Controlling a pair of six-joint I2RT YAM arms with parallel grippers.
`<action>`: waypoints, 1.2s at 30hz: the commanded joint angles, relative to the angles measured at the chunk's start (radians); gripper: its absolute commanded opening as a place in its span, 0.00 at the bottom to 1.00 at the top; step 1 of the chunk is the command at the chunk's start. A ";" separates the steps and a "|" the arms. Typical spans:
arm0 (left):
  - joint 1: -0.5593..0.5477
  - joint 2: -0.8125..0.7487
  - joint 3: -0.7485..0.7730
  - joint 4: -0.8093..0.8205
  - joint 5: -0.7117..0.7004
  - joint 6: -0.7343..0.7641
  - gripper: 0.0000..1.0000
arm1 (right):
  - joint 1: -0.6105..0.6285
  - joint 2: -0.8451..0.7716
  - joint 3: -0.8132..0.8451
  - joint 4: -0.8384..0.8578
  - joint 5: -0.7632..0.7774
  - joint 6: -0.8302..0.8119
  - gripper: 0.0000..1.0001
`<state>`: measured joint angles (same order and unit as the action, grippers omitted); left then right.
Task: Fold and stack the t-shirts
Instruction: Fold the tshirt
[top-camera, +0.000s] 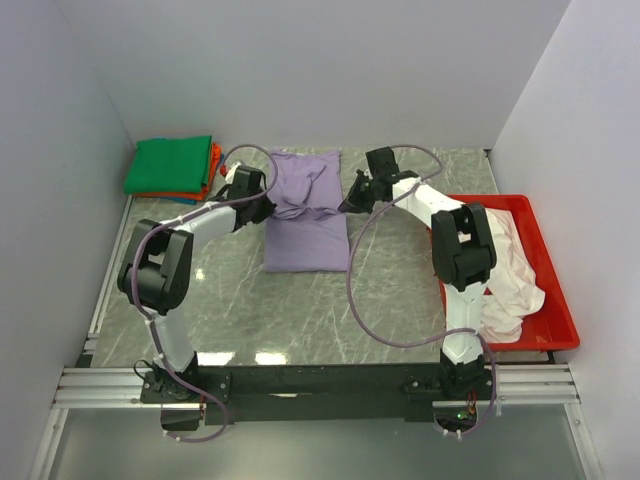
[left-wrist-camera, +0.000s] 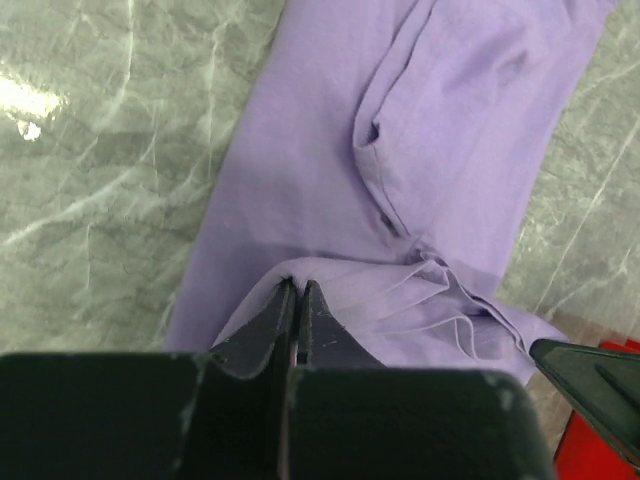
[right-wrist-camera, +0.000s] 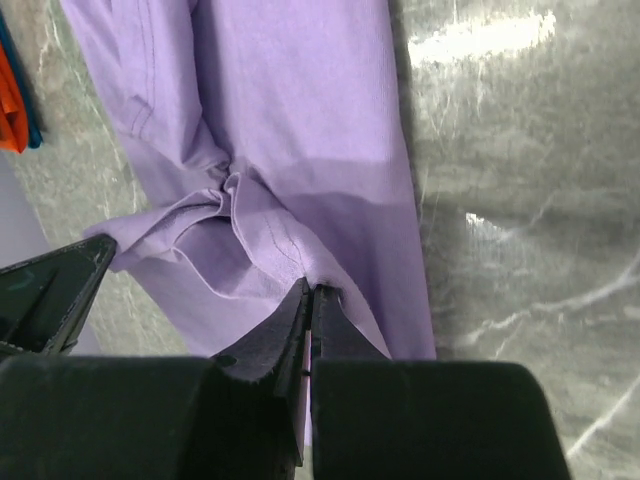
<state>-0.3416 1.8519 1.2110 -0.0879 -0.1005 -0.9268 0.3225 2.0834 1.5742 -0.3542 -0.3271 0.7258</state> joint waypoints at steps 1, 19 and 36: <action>0.015 0.021 0.059 0.000 0.018 0.020 0.01 | -0.017 0.027 0.073 0.014 -0.035 -0.022 0.00; 0.069 -0.106 0.061 -0.013 0.070 0.077 0.75 | -0.031 -0.032 0.132 -0.075 0.066 -0.086 0.43; -0.151 -0.117 -0.263 0.283 0.288 -0.061 0.01 | 0.141 -0.235 -0.413 0.248 -0.061 0.010 0.37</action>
<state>-0.4789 1.7237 1.0077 0.0963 0.1139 -0.9554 0.4637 1.8931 1.2488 -0.2092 -0.3222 0.6971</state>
